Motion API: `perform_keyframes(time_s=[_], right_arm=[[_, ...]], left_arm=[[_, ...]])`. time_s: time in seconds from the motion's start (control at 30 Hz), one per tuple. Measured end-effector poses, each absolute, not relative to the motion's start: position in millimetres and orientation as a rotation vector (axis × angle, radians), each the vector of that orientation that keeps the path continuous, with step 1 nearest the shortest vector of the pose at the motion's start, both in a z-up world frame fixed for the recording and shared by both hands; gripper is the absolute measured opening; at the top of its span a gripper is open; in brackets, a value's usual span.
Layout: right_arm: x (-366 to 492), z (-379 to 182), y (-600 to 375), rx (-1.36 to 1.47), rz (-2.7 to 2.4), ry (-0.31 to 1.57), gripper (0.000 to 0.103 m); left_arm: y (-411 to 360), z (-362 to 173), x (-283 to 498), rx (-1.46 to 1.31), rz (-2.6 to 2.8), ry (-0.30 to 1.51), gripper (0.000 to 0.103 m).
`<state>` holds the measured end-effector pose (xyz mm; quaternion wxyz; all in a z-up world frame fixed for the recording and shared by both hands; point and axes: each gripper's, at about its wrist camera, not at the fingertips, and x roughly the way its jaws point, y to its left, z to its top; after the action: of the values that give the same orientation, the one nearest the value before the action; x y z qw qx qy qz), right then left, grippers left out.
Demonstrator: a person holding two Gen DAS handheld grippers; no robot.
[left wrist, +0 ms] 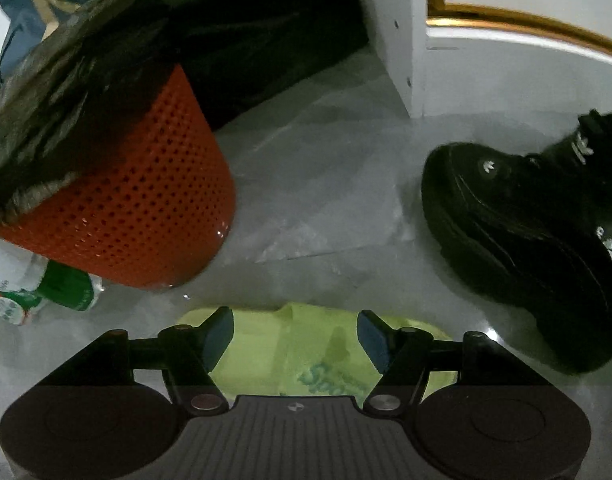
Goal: Organize scattered shoes
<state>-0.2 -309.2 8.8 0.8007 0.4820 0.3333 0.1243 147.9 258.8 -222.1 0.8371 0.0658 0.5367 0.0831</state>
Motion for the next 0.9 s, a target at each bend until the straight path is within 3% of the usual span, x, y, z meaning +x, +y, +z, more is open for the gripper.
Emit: perform_keyframes(time_s=[0.13, 0.17, 0.2, 0.27, 0.3, 0.33, 0.4, 0.6, 0.77, 0.87, 0.9], right_arm=[[-0.9, 8.5, -301.6, 1.004, 0.277, 0.725, 0.103], [-0.8, 8.3, -301.4, 1.002, 0.276, 0.725, 0.103], [-0.6, 8.0, -301.2, 1.0, 0.276, 0.725, 0.103], [-0.2, 7.6, -300.9, 0.996, 0.274, 0.725, 0.103], [0.0, 7.3, -300.7, 0.995, 0.273, 0.725, 0.103], [0.2, 7.1, -300.6, 0.993, 0.272, 0.725, 0.103], [0.6, 6.6, -300.2, 0.989, 0.271, 0.725, 0.103], [1.7, 5.2, -299.2, 0.978, 0.266, 0.724, 0.102], [2.6, 4.1, -298.4, 0.969, 0.262, 0.724, 0.102], [3.2, 3.4, -297.9, 0.963, 0.259, 0.724, 0.102], [3.4, 3.1, -297.7, 0.961, 0.259, 0.724, 0.102]], left_arm=[[273.8, -240.4, 138.0, 0.03, 0.158, 1.108, 0.061], [277.1, -242.4, 135.2, 0.002, 0.15, 1.094, 0.054], [278.6, -241.0, 134.8, -0.007, 0.126, 1.102, 0.038], [281.6, -238.1, 133.9, -0.025, 0.079, 1.119, 0.031], [283.0, -236.1, 133.4, -0.033, 0.054, 1.129, 0.018], [284.3, -229.3, 132.3, -0.031, 0.016, 1.152, 0.012], [282.1, -219.6, 127.5, -0.04, -0.082, 1.212, 0.006], [241.0, -202.3, 92.2, 0.103, -0.452, 1.483, 0.002], [211.0, -172.5, 69.6, 0.184, -0.576, 1.501, 0.0], [186.0, -167.5, 62.3, 0.264, -0.591, 1.551, 0.011], [180.7, -168.1, 60.9, 0.286, -0.575, 1.511, 0.032]])
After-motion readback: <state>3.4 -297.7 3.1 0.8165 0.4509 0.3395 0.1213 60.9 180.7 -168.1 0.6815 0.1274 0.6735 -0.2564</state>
